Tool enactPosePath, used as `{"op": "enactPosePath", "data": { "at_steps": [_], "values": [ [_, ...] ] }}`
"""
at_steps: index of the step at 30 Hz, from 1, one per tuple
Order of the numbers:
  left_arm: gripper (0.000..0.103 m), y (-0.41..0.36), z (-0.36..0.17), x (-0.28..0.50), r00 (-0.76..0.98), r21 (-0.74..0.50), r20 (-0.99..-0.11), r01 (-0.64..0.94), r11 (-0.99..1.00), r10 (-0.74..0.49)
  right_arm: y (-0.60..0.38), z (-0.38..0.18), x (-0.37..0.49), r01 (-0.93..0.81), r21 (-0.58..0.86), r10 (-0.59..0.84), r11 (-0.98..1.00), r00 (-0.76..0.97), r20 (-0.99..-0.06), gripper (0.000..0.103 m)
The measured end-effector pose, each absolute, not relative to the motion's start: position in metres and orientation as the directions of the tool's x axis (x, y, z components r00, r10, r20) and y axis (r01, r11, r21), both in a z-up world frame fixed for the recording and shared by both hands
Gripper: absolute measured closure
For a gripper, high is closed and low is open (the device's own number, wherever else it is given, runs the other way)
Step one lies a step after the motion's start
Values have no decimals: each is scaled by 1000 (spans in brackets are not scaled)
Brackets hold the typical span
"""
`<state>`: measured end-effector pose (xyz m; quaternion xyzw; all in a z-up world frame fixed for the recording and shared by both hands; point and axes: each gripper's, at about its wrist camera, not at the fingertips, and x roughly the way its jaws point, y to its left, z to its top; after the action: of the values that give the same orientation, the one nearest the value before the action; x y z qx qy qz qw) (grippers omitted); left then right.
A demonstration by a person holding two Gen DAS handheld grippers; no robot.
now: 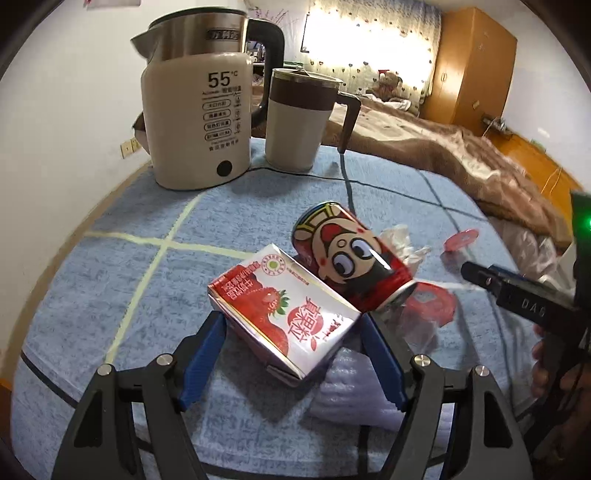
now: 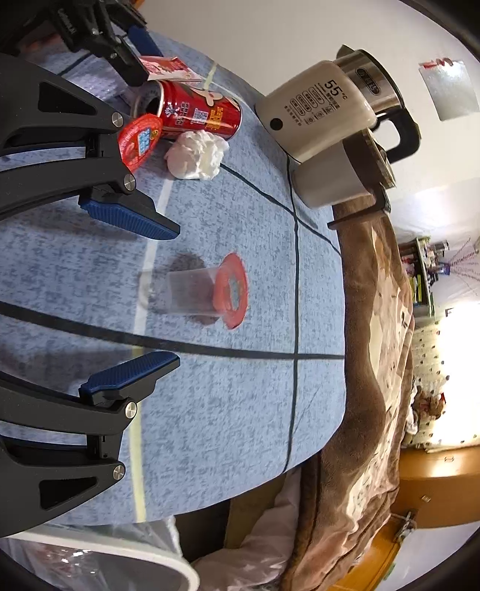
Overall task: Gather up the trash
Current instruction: 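Grasp the strawberry milk carton with the left tool while the right tool grasps the red-lidded clear cup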
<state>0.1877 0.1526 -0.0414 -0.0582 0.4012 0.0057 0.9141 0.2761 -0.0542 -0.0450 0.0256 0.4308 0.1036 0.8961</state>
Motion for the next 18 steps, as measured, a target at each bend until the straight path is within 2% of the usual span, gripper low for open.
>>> {"op": "enactPosePath", "data": {
  "at_steps": [9,10,11,14,16,18],
  "values": [
    [26,185,-43,177,664,-100,-747,-136,986,16,-52,-52,287,-158,154,218,975,589,-778,40],
    [26,189,-43,175,663,-98,-748,-146,984,24,-52,-52,287,-156,156,219,975,591,-777,44],
    [26,192,-42,174,663,-97,-748,-154,983,30,-51,-52,287,-155,153,216,976,594,-775,54],
    [26,198,-39,170,674,-126,-739,-172,977,24,-50,-54,288,-147,147,206,978,594,-778,68],
    [26,199,-35,168,685,-164,-728,-164,973,-7,-50,-54,288,-141,149,204,979,596,-777,76],
    [24,198,-31,169,694,-184,-720,-177,967,-10,-52,-54,288,-138,159,210,978,597,-775,76]
  ]
}}
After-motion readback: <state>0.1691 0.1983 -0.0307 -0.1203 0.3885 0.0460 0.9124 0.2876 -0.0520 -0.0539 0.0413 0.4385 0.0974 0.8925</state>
